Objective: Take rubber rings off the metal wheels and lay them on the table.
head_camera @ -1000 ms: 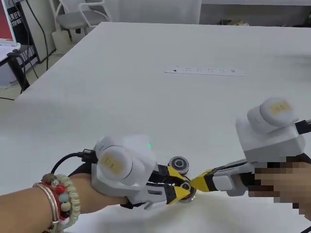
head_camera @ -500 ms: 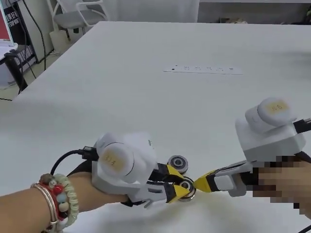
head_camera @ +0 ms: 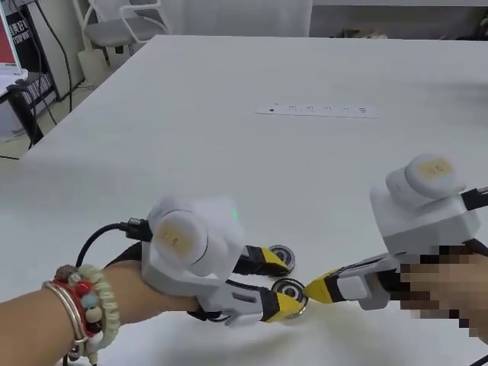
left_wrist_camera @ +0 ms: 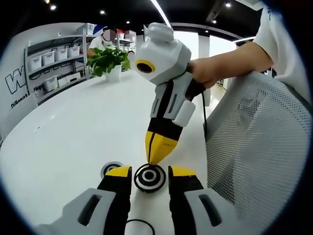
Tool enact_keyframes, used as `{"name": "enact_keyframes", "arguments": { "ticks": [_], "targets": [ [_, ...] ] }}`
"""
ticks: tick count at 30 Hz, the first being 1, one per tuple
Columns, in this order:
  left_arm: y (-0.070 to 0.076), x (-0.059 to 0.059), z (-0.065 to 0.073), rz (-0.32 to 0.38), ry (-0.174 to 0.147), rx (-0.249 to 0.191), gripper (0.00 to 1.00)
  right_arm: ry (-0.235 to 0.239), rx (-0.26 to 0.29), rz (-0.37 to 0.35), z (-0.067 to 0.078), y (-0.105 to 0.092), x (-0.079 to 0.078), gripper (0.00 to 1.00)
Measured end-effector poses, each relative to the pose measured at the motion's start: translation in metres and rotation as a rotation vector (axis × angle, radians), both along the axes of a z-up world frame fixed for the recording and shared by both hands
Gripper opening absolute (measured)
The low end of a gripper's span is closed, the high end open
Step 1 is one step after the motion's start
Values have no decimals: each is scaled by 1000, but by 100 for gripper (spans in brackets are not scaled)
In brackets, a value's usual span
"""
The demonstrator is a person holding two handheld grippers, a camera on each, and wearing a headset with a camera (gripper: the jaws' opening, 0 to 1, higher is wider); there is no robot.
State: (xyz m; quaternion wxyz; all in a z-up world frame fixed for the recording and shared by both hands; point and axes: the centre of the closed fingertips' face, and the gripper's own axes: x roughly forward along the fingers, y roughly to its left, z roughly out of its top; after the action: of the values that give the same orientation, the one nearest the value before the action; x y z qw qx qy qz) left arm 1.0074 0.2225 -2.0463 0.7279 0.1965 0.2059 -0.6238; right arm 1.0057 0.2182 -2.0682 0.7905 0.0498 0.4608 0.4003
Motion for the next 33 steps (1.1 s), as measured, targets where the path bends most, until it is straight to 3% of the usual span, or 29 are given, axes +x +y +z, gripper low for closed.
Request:
{"name": "enact_keyframes", "arguments": {
  "ticks": [2, 7, 12, 19, 27, 33],
  "targets": [
    [-1, -3, 5, -9, 12, -9, 30, -1, 2, 1, 1, 1, 0, 0],
    [0, -12, 21, -57, 5, -17, 42, -5, 5, 0, 2, 0, 1, 0],
    [7, -14, 41, -91, -29, -14, 53, -9, 15, -4, 4, 0, 2, 0],
    [23, -11, 71, -73, -62, -39, 66, -18, 31, -9, 9, 0, 5, 0],
    [63, -3, 94, -9, -152, -9, 73, -32, 48, -16, 15, 0, 8, 0],
    [99, 1, 104, 92, -161, -16, 78, -40, 68, -36, 20, -1, 11, 0]
  ]
}}
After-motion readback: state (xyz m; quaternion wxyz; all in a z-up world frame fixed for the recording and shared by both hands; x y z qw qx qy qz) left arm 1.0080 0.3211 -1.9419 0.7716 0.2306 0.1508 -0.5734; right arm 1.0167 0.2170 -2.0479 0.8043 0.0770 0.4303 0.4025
